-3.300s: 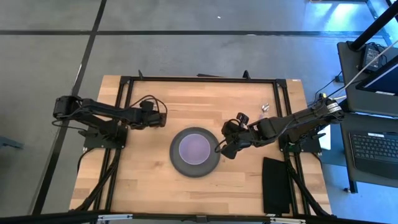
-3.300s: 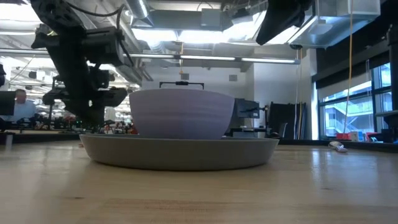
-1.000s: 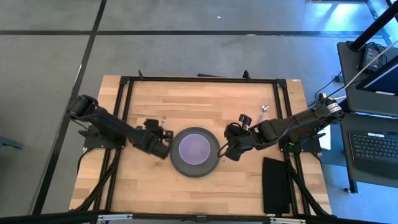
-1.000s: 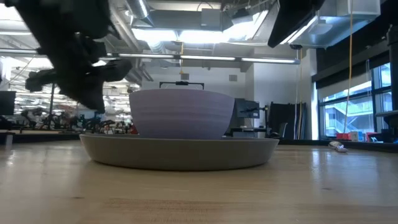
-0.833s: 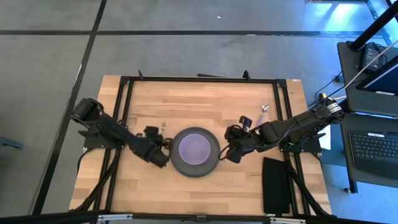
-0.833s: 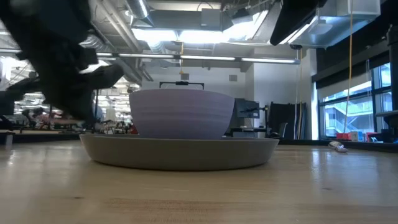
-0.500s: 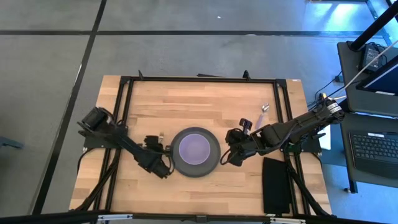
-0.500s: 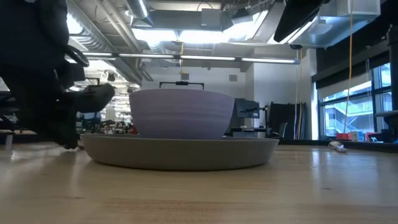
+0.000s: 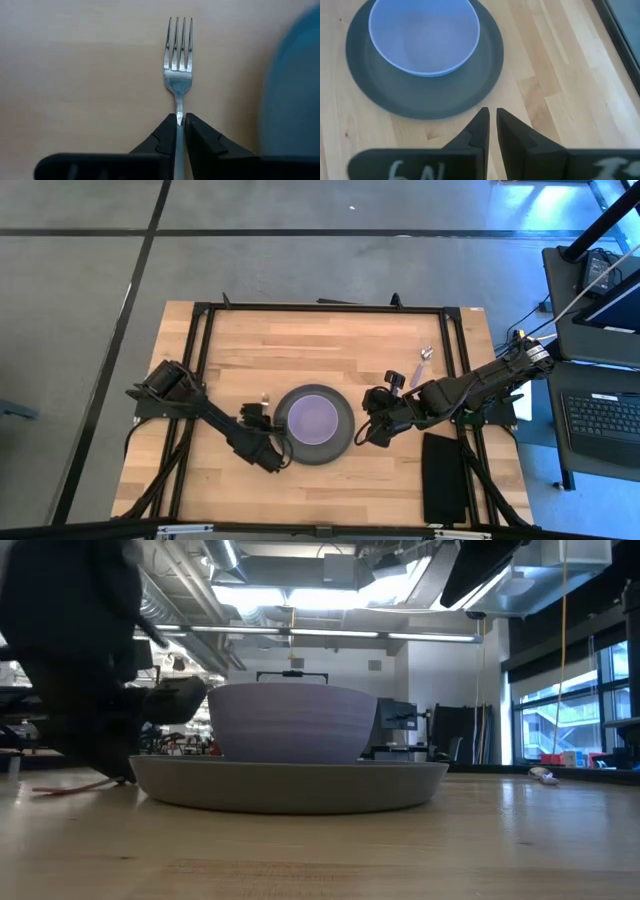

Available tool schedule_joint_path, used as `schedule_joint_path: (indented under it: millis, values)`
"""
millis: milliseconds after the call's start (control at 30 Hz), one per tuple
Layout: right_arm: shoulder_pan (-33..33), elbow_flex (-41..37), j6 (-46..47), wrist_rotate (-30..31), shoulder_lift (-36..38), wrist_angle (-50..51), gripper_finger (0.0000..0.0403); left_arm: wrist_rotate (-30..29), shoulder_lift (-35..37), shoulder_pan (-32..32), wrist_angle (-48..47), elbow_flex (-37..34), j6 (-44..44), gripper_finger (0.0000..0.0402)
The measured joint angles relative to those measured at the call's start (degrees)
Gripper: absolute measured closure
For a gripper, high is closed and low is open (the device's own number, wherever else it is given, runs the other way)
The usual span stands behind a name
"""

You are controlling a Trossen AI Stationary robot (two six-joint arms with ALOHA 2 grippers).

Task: Set table place
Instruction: Put the orange fork to the right side of the grey plate, then put the light blue spoon into the light blue bowl

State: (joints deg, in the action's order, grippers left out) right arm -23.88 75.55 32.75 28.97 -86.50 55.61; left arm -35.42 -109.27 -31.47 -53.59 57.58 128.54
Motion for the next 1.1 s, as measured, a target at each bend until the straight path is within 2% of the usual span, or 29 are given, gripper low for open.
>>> schedule_joint_path:
  millis: [200, 300, 567, 733, 1000, 1100]
  values:
    - [0.00, -0.02, -0.02, 0.00, 0.00, -0.02, 0.0364, 1.36, 0.02, -0.21, -1.19, 1.69, -0.10, 0.0356]
    - [0.00, -0.02, -0.02, 0.01, 0.00, -0.02, 0.0364, 1.19, 0.02, -0.21, -5.92, 1.69, 0.14, 0.0355]
    - [0.00, -0.07, -0.37, 0.00, 0.00, -0.01, 0.0364, -2.68, 0.04, -0.54, -7.08, 3.45, -1.40, 0.0354]
    - [0.00, -0.07, -0.65, 0.00, 0.00, 0.00, 0.0364, -2.66, 0.04, -0.57, -11.28, 6.70, -1.58, 0.0354]
    - [-0.32, -0.07, -3.27, 0.02, 0.02, 0.80, 0.0364, -2.54, 0.11, -0.58, -26.22, 15.05, -1.59, 0.0354]
    - [-1.31, -0.07, -2.65, -0.25, 0.92, 6.16, 0.0364, -2.53, 0.11, -0.67, -31.29, 18.75, -1.79, 0.0354]
